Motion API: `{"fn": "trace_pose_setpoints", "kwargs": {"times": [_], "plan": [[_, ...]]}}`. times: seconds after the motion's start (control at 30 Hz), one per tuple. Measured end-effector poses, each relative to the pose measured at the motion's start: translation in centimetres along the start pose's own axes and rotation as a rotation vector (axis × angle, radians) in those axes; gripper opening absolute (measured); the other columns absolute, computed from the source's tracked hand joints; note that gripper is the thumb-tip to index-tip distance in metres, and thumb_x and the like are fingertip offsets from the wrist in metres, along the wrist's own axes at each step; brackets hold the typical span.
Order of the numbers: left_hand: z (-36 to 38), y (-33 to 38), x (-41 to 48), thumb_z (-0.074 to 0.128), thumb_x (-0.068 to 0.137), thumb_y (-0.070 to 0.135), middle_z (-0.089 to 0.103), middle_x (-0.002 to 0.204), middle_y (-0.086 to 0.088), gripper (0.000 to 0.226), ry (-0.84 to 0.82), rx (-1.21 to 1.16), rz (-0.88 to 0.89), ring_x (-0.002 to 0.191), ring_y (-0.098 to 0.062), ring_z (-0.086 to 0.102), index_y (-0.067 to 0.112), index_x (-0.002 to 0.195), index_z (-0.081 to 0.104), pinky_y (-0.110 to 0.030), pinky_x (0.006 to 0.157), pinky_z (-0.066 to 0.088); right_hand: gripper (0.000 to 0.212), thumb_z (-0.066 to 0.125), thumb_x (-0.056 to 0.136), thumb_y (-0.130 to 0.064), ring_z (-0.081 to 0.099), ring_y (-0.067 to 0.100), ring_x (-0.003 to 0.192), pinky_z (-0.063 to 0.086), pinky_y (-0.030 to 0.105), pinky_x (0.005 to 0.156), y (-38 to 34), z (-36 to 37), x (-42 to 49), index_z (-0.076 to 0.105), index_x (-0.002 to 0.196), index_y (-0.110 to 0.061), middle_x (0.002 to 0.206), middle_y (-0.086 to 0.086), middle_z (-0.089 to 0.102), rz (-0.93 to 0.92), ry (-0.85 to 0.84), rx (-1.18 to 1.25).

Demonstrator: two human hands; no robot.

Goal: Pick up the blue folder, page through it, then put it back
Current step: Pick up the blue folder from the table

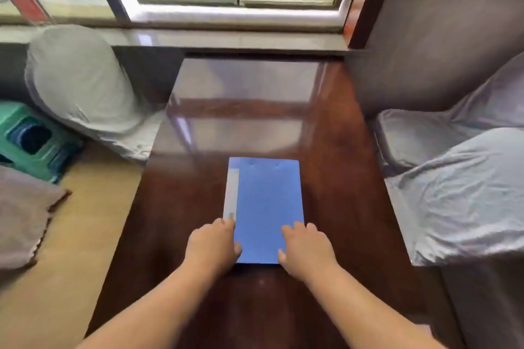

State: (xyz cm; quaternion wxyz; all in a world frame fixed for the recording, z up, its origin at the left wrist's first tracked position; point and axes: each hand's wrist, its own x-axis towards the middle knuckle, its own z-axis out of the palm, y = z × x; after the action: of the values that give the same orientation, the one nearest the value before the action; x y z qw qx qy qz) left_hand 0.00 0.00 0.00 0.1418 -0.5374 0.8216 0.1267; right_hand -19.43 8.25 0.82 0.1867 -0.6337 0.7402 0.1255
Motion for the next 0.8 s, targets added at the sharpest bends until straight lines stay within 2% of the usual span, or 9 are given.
{"fn": "trace_pose_setpoints", "kwargs": {"times": [0.17,0.3,0.47,0.53,0.6,0.63,0.7,0.73,0.8], "plan": [[4.8,0.5,0.6,0.061,0.085,0.051,0.052,0.129,-0.006,0.070,-0.157,-0.328,-0.256,0.106,-0.034,0.067,0.021,0.144,0.038,-0.040,0.079,0.053,0.066,0.047,0.106,-0.042,0.053,0.039,0.126,0.052,0.046,0.099,0.4,5.7,0.7,0.024,0.165,-0.025,0.156,0.011,0.043,0.020,-0.193,0.099],[5.2,0.6,2.2,0.068,0.084,0.047,0.059,0.135,-0.013,0.085,-0.141,-0.618,-0.490,0.113,-0.037,0.064,0.014,0.152,0.030,-0.043,0.088,0.054,0.063,0.044,0.107,-0.039,0.052,0.035,0.126,0.053,0.043,0.097,0.8,7.1,1.3,0.025,0.165,-0.027,0.158,0.008,0.041,0.020,-0.137,0.144],[3.4,1.2,2.6,0.059,0.102,0.029,0.067,0.113,-0.004,0.024,-0.068,-1.012,-0.474,0.087,-0.022,0.070,0.020,0.122,0.050,-0.039,0.058,0.061,0.064,0.044,0.106,-0.045,0.056,0.032,0.128,0.053,0.043,0.098,1.7,5.6,1.2,0.023,0.165,-0.031,0.162,0.001,0.040,0.093,-0.127,0.336],[1.7,1.5,2.3,0.058,0.103,0.022,0.069,0.111,-0.004,0.012,0.021,-1.150,-0.414,0.081,-0.019,0.073,0.026,0.112,0.052,-0.029,0.045,0.059,0.070,0.047,0.105,-0.050,0.054,0.031,0.136,0.050,0.044,0.103,2.4,4.2,1.0,0.021,0.166,-0.029,0.168,0.002,0.035,0.208,-0.074,0.528],[-0.1,1.6,1.7,0.058,0.104,0.019,0.072,0.108,-0.003,0.013,0.081,-1.226,-0.331,0.078,-0.020,0.076,0.032,0.106,0.055,-0.030,0.046,0.059,0.076,0.056,0.103,-0.051,0.056,0.032,0.138,0.050,0.044,0.106,3.5,2.2,0.8,0.024,0.166,-0.023,0.165,0.006,0.043,0.346,-0.012,0.781],[-1.3,1.5,1.4,0.058,0.104,0.018,0.074,0.107,-0.003,0.015,0.095,-1.279,-0.297,0.076,-0.021,0.077,0.033,0.106,0.057,-0.034,0.047,0.060,0.072,0.061,0.103,-0.047,0.063,0.031,0.130,0.055,0.047,0.102,4.1,1.0,0.7,0.031,0.163,-0.020,0.156,0.007,0.054,0.400,0.003,0.961],[-3.6,1.1,0.7,0.059,0.104,0.018,0.076,0.108,-0.003,0.017,0.118,-1.368,-0.240,0.078,-0.021,0.079,0.032,0.113,0.059,-0.044,0.052,0.064,0.047,0.064,0.105,-0.031,0.078,0.026,0.098,0.067,0.049,0.072,5.2,-1.6,0.2,0.051,0.149,-0.017,0.127,0.007,0.076,0.415,-0.020,1.402],[-4.8,0.7,0.3,0.061,0.103,0.020,0.077,0.110,-0.003,0.019,0.140,-1.381,-0.209,0.082,-0.019,0.079,0.031,0.118,0.060,-0.047,0.057,0.065,0.035,0.062,0.107,-0.023,0.079,0.022,0.083,0.064,0.042,0.055,5.6,-3.0,-0.2,0.058,0.141,-0.018,0.114,0.006,0.081,0.368,-0.028,1.566],[-7.5,0.1,-0.6,0.071,0.096,0.028,0.075,0.120,0.004,0.040,0.227,-1.302,-0.124,0.091,-0.010,0.076,0.037,0.132,0.055,-0.037,0.065,0.066,0.028,0.056,0.109,-0.013,0.075,0.024,0.067,0.055,0.031,0.041,6.2,-6.1,-1.6,0.062,0.133,-0.024,0.106,0.007,0.084,0.233,0.037,1.688]]}}
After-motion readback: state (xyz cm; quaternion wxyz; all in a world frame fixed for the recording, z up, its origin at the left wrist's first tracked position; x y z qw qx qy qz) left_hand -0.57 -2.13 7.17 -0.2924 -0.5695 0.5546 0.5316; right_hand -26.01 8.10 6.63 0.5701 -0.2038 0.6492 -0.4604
